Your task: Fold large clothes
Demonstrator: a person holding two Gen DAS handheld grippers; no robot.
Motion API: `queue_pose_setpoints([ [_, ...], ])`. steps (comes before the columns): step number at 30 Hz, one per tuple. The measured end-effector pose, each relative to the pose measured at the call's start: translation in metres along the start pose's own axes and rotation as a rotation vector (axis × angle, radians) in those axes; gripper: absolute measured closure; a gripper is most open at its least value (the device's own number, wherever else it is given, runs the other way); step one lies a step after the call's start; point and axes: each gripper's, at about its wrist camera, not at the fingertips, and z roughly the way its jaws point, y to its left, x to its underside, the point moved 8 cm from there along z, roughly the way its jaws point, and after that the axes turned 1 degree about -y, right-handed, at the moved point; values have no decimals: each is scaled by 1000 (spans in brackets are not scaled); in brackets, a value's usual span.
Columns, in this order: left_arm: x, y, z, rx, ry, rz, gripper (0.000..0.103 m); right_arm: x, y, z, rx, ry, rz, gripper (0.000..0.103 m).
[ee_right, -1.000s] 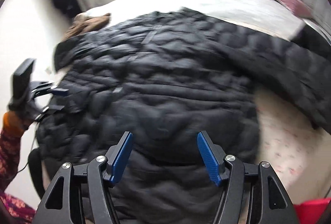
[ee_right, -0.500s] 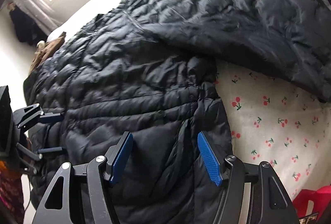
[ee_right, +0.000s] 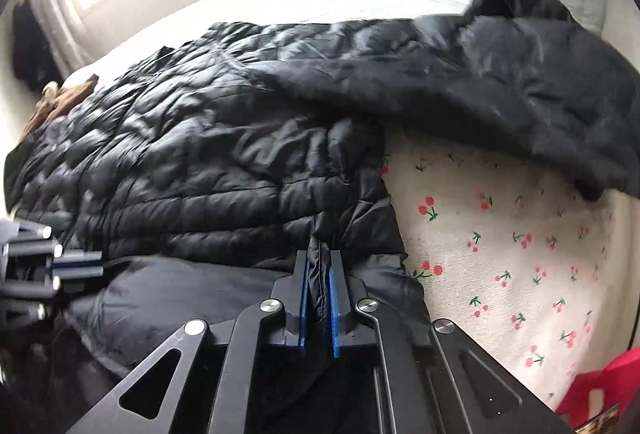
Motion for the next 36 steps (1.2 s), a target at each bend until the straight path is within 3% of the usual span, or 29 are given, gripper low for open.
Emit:
queue_pose_setpoints([
  [2,2,4,-9,5,0,-27,87,0,-5,-6,-16,7,15,82],
  [3,2,6,-14,5,-3,-44,79,0,-8,-13,-11,3,9,79],
  [7,1,15,-33,-24,-27,-100,34,3,-18,-38,-12,-23,23,46],
  [8,0,17,-40,-24,-45,-122,33,3,-23,-46,-17,-35,41,38],
  [11,1,27,-59,-33,-72,-207,21,-2,-38,-61,-41,-62,113,30],
  [17,11,64,-89,-78,-56,-397,19,-24,-105,-85,-25,-131,322,24],
  [24,26,106,-107,-129,-177,-535,6,-37,-202,-107,-21,-254,633,17],
  [28,37,123,-97,-173,-191,-574,6,-29,-245,-98,-30,-270,803,16],
  [36,50,139,-84,-128,-171,-650,7,-19,-287,-67,-95,-289,1017,16],
])
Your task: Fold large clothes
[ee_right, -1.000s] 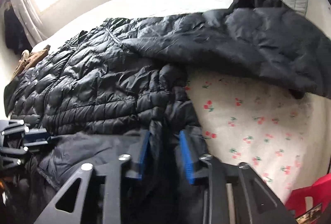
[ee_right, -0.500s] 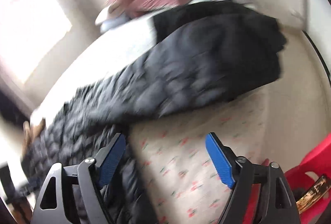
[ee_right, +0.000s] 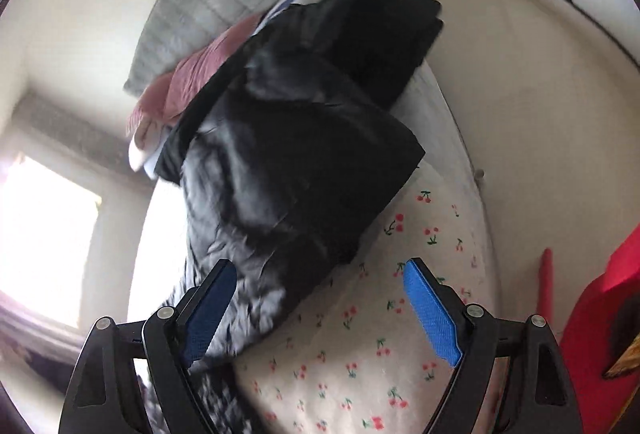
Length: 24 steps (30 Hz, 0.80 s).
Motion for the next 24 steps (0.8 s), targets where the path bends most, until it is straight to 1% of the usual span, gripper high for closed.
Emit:
queue_pose_setpoints([
  [4,0,4,2,7,-7,-17,6,-7,-6,20,-69,-17,114,17],
  [6,-1,6,2,13,-7,-22,6,-11,-8,27,-82,-21,145,17],
  [7,-1,7,1,13,-11,-23,7,-13,-9,30,-83,-24,161,22],
  [8,-2,8,0,12,-15,-24,7,-16,-9,32,-91,-33,177,32],
  [9,-3,9,-1,9,-21,-24,7,-17,-7,32,-110,-41,186,40],
  [10,-4,10,-3,6,-28,-24,6,-20,-1,28,-145,-56,189,58],
  [11,-6,12,-5,4,-34,-22,7,-22,4,25,-156,-69,180,73],
  [12,-7,12,-7,3,-40,-21,7,-26,9,22,-157,-84,161,80],
  [13,-9,13,-8,2,-47,-21,7,-27,18,15,-152,-103,127,89],
  [15,-12,15,-10,-8,-61,-26,7,-32,39,0,-129,-138,54,92],
  [16,-13,16,-11,-12,-68,-28,6,-33,48,-7,-131,-147,27,93],
  [19,-15,15,-16,-2,-83,-30,6,-38,95,-32,-140,-190,-104,95],
  [21,-17,15,-18,6,-91,-33,7,-36,125,-44,-153,-204,-169,95],
  [24,-19,17,-23,3,-110,-36,7,-29,184,-64,-197,-221,-273,96],
])
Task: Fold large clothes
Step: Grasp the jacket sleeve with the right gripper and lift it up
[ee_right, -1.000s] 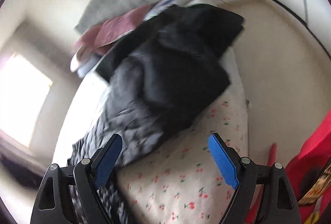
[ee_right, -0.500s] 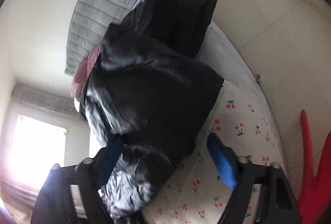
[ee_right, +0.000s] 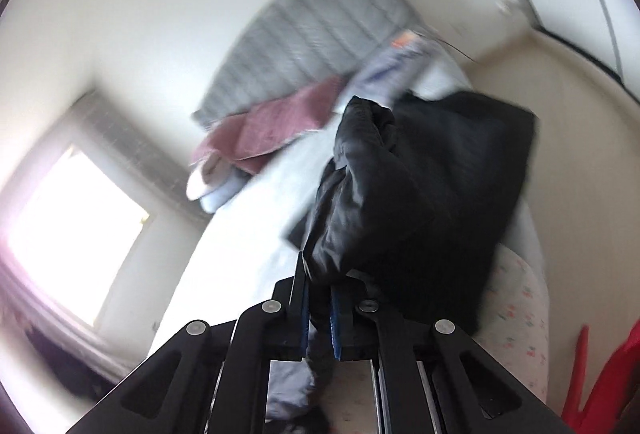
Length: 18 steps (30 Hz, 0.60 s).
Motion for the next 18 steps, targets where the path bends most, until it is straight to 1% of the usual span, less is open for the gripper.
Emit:
queue_pose_setpoints([
  [2,-3,3,-3,-2,-13,-6,7,-4,41,-1,-40,-3,-59,96],
  [5,-7,7,-8,-3,-29,-20,6,-2,108,3,-106,12,-154,96],
  [7,-10,11,-11,-3,-39,-31,7,10,153,9,-146,30,-229,96],
  [9,-13,16,-14,-6,-52,-42,7,26,186,14,-169,50,-289,96],
  [10,-14,18,-15,-12,-56,-46,6,39,209,20,-190,69,-329,96],
  [13,-17,24,-17,-23,-63,-52,7,81,258,37,-233,123,-415,96],
  [16,-19,29,-20,-21,-69,-66,7,126,289,56,-265,180,-475,96],
  [18,-20,32,-21,-17,-71,-73,7,165,314,75,-293,235,-510,95],
])
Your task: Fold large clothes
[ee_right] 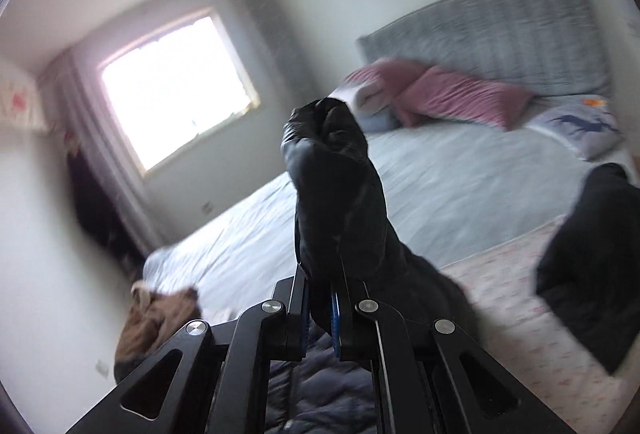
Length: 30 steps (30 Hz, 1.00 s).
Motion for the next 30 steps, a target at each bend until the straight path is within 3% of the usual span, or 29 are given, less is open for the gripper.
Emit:
queue_pose_setpoints([
  [3,-2,5,-1,-5,-5,-5,6,36,36,37,-49,65,-36,94],
  [7,-6,11,-3,-14,-18,-23,6,109,69,84,-102,196,-87,91],
  [9,-8,16,-4,-15,-26,-36,6,140,86,101,-143,268,-92,83],
  [11,-9,21,-4,-18,-26,-47,7,172,99,112,-202,356,-95,56],
  [12,-10,23,-4,-20,-26,-52,6,186,100,116,-207,395,-102,33],
  [13,-10,25,-4,-22,-26,-55,6,195,97,117,-208,414,-114,26],
  [18,-10,29,-2,-43,-23,-42,7,205,76,98,-172,430,-119,26],
  [24,-10,23,-9,-46,-5,-2,7,197,4,57,7,422,-3,26],
  [30,-16,42,-24,-132,-12,-24,6,228,-74,6,141,448,114,24],
])
